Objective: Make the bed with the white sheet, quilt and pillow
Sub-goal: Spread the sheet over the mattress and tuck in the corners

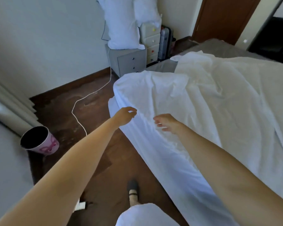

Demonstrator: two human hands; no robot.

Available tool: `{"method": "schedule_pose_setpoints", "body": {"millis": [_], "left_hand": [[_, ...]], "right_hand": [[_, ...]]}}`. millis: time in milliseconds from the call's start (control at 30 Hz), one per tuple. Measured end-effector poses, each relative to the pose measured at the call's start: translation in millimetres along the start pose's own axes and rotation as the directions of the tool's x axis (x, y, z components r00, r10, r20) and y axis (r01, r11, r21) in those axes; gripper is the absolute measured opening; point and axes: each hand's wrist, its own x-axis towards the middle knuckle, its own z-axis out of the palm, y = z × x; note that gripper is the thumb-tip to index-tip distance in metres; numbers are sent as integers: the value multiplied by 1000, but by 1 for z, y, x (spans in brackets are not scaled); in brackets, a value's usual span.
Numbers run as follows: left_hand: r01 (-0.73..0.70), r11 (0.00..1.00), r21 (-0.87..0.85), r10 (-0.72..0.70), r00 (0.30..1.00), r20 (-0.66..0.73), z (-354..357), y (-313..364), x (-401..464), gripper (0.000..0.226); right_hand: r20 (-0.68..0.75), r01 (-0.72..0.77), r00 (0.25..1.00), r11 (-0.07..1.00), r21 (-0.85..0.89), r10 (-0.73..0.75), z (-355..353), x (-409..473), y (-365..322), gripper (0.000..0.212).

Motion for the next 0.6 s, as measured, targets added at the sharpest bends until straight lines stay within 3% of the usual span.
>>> {"method": "schedule_pose_setpoints", "body": {"millis": [167, 333, 467, 600], "left_hand": [[87, 992, -95, -92, 995, -49, -133, -2, 106, 33], [175, 949, -261, -195, 979, -54, -234, -20, 175, 34], [188, 962, -197, -199, 979, -39, -325, -43, 268, 27], [175, 971, -165, -177, 984, 4, -414, -49, 377, 18]], "right_hand": [[92, -44, 995, 999, 13, 42, 77, 119, -143, 26], [136, 15, 991, 998, -59, -7, 135, 200, -253, 22], [177, 47, 984, 994, -98, -29, 185, 290, -334, 18], [159, -48, 986, 999, -12, 49, 205, 376, -403, 25]]}}
